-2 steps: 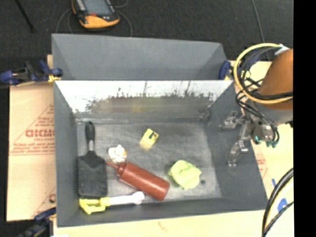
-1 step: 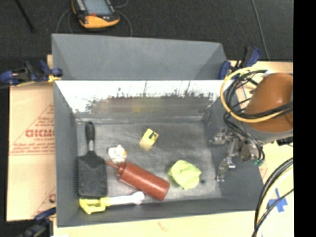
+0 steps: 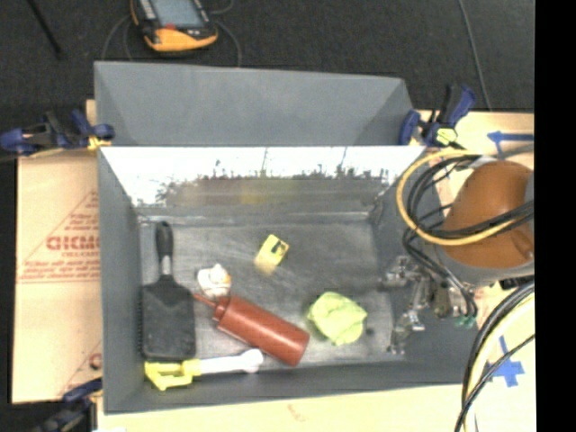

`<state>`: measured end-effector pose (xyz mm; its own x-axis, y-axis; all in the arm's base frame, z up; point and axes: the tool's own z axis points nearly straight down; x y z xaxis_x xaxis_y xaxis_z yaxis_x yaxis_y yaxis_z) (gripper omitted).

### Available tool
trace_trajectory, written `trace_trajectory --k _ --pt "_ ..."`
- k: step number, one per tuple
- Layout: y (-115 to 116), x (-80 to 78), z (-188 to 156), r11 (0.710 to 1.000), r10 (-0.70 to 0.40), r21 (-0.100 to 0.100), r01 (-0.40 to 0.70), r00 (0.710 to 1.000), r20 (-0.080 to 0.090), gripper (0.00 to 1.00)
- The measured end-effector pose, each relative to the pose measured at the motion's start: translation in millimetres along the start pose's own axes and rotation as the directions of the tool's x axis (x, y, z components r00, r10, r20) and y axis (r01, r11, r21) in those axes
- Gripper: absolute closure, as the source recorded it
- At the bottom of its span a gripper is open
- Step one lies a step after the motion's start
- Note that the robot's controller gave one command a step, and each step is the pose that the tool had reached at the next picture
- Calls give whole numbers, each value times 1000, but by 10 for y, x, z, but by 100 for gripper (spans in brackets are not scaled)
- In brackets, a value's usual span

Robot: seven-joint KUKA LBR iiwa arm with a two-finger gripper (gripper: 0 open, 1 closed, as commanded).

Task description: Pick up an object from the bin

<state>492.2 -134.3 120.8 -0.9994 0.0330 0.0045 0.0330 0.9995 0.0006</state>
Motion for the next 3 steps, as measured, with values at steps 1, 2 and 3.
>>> trace_trajectory --k 1,2,3 --pt "132 6 200 1000 -7 3 7 1000 10 0" --pt "409 126 412 999 -35 3 34 999 9 0" --pt "893 59 474 996 -93 3 93 996 11 100"
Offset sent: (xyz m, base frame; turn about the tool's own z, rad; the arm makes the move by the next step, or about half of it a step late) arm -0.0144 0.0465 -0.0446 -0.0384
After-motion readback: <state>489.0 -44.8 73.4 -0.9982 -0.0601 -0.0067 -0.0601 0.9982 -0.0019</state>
